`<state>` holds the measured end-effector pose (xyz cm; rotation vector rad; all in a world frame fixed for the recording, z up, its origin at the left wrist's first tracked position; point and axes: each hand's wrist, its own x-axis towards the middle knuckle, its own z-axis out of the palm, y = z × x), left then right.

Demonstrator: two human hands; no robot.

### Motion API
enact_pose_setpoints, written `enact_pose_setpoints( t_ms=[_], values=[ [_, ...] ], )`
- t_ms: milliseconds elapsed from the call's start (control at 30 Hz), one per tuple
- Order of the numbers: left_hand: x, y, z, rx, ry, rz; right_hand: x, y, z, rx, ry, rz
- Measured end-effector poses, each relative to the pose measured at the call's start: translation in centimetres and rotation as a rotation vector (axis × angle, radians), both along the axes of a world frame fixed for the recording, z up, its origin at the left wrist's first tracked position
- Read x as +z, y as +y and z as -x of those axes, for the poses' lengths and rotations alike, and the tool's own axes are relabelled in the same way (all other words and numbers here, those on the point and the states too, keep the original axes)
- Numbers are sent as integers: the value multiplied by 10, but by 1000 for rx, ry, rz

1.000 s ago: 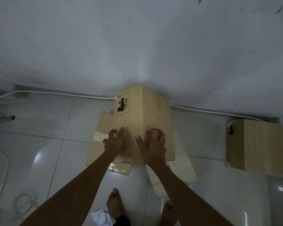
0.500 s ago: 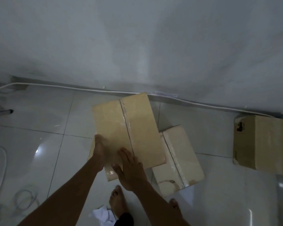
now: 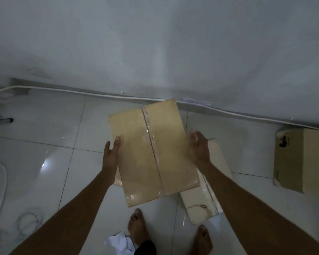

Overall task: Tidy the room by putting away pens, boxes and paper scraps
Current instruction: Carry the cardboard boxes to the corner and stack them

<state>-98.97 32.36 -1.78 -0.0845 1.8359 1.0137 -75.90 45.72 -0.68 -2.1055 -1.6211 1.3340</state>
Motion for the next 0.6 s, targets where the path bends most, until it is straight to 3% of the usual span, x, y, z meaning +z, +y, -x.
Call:
enact_pose_setpoints(
  t_ms=[100, 233, 367, 600],
  values=[
    [-11, 2, -5, -11, -78, -83, -17, 10, 9, -85, 212, 225],
    [-27, 3, -6, 66, -171, -36, -30, 4, 15, -120, 263, 411],
    [-32, 0, -2, 65, -236, 2, -30, 7, 15, -119, 220, 368],
    [-7, 0, -10, 25, -355, -137, -18, 4, 14, -48, 88, 319]
  ],
)
